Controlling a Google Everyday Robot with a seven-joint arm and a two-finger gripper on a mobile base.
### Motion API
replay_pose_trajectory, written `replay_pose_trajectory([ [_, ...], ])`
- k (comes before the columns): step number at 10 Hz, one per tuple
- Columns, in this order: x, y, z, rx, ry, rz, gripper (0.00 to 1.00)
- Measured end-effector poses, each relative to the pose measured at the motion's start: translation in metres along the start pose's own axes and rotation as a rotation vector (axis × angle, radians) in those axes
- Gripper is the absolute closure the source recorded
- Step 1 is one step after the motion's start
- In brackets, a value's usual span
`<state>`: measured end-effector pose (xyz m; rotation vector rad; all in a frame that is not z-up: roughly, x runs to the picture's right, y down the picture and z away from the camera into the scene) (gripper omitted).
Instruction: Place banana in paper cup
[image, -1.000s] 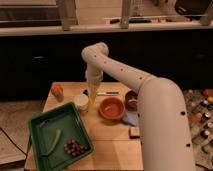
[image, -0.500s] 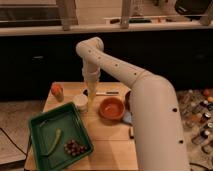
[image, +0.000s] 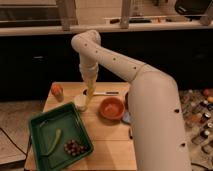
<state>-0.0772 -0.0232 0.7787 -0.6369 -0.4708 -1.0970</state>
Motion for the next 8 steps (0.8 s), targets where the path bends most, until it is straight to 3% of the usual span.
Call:
replay_pose_trajectory([
  [2, -0.003, -0.006, -0.013, 0.031, 0.013, -0.029, 0.99],
  [8, -0.006, -0.027, -0.026, 0.077, 0.017, -0.083, 0.99],
])
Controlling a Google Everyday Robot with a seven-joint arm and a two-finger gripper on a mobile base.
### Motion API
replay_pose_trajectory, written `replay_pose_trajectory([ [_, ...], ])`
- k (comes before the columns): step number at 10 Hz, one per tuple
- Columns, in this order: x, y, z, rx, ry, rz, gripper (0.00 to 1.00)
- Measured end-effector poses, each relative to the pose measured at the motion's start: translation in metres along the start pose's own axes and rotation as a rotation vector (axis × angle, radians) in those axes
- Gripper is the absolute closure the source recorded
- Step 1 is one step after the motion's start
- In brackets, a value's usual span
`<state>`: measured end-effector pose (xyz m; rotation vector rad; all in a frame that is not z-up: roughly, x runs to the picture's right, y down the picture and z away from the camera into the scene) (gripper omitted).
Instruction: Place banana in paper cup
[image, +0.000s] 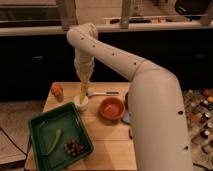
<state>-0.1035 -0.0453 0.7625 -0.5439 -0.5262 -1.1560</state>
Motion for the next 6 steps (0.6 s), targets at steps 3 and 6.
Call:
replay_pose_trajectory([
  [3, 0.003, -0.005, 0.006, 0.004, -0.001, -0.004, 0.99],
  [6, 0.008, -0.005, 0.014, 0.013, 0.008, 0.002, 0.99],
])
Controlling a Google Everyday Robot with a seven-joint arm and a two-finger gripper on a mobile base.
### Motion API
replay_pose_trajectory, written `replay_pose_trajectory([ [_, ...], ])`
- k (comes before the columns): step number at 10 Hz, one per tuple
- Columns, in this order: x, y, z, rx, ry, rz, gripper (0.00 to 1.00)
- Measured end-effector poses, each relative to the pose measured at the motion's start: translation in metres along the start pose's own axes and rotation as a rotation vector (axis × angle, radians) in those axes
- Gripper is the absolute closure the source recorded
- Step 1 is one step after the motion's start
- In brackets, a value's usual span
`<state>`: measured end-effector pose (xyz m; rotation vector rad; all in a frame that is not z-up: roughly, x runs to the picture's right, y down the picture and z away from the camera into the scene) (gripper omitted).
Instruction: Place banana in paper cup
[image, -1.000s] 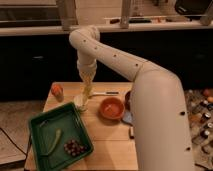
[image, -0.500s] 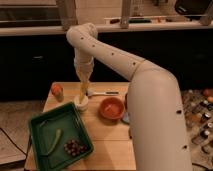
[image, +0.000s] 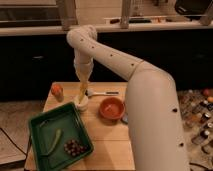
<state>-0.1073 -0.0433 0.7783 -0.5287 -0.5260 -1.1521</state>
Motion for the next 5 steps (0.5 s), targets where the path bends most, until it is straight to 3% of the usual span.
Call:
replay_pose_trajectory([
  [2, 0.0025, 0.002, 0.0069, 0.017, 0.017, 0.013, 0.98],
  [5, 0.0033, -0.0031, 0.0127, 0.022, 0.012, 0.008, 0.7],
])
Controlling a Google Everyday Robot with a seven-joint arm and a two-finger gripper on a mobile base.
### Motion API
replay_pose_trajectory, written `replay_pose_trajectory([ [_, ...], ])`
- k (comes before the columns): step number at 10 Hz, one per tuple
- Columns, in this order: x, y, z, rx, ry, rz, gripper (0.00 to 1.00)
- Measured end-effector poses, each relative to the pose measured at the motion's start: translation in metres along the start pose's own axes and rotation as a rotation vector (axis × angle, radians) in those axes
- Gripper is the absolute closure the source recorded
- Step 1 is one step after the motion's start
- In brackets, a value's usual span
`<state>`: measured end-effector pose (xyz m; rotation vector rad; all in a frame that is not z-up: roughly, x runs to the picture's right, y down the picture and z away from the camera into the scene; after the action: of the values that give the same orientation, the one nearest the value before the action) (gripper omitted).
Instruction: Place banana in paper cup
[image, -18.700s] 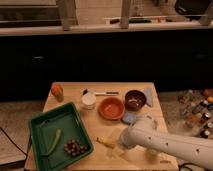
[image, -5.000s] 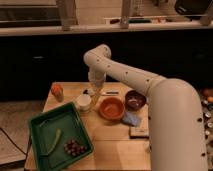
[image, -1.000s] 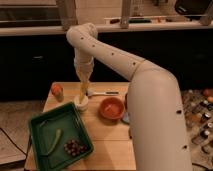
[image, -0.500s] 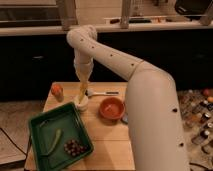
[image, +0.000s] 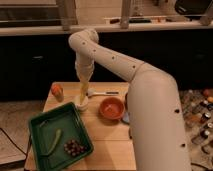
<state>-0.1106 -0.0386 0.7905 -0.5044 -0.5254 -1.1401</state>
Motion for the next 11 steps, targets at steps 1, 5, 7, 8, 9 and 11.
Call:
replay_pose_trajectory([
  [1, 0.0001, 0.0001, 0.0, -0.002, -0.004, -0.002, 0.62],
  [5, -0.0024, -0.002, -0.0006, -0.005, -0.013, -0.019, 0.24],
  [7, -0.003, -0.0015, -0.0013, -0.004, -0.016, -0.025, 0.2],
  [8, -0.0032, -0.0016, -0.0016, -0.004, -0.017, -0.028, 0.2],
  [9, -0.0037, -0.0025, -0.0024, -0.003, -0.018, -0.033, 0.2],
  [11, -0.0038, -0.0029, -0.0032, -0.003, -0.021, -0.039, 0.2],
])
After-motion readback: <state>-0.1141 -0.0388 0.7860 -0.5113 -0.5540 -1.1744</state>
